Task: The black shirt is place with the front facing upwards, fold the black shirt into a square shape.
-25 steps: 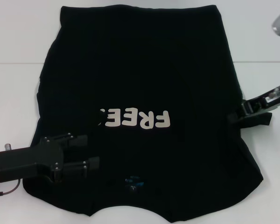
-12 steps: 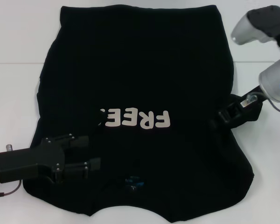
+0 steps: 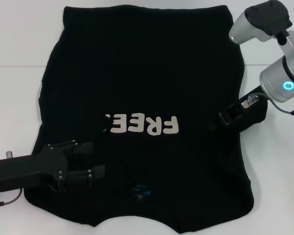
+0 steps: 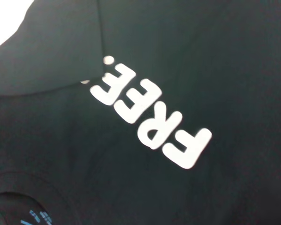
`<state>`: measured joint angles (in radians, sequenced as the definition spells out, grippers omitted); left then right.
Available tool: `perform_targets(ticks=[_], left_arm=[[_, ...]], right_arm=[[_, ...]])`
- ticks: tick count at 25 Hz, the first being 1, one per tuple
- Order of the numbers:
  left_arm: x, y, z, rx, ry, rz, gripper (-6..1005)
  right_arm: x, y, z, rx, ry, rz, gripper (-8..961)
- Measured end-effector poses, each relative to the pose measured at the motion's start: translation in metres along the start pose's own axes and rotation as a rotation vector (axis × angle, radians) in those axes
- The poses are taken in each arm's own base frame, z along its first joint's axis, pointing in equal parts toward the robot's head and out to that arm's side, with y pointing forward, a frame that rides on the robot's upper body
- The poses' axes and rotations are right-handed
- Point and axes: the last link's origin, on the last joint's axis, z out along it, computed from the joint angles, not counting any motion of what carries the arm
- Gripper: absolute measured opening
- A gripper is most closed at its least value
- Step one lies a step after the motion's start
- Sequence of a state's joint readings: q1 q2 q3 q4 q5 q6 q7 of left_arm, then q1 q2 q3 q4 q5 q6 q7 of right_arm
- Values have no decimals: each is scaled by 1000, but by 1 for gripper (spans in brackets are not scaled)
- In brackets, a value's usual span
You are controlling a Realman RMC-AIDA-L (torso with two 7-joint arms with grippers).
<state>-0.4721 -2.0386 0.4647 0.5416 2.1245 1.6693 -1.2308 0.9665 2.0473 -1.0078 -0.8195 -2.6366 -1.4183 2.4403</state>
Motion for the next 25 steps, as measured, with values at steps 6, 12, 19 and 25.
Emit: perform_targets(ticks=[6, 12, 19, 25], left_arm=[[-1, -1, -4, 10, 1, -4, 805], [-1, -2, -8, 26, 9, -7, 805], [-1, -3, -8, 25, 3, -8, 805], [0, -3, -7, 23, 1, -4, 804]], right_arm=[[-6, 7, 3, -55, -76, -16, 148], [1, -16, -10, -53, -170, 138, 251], [47, -71, -31, 93, -106, 370, 387], [65, -90, -36, 183, -81, 415, 402]])
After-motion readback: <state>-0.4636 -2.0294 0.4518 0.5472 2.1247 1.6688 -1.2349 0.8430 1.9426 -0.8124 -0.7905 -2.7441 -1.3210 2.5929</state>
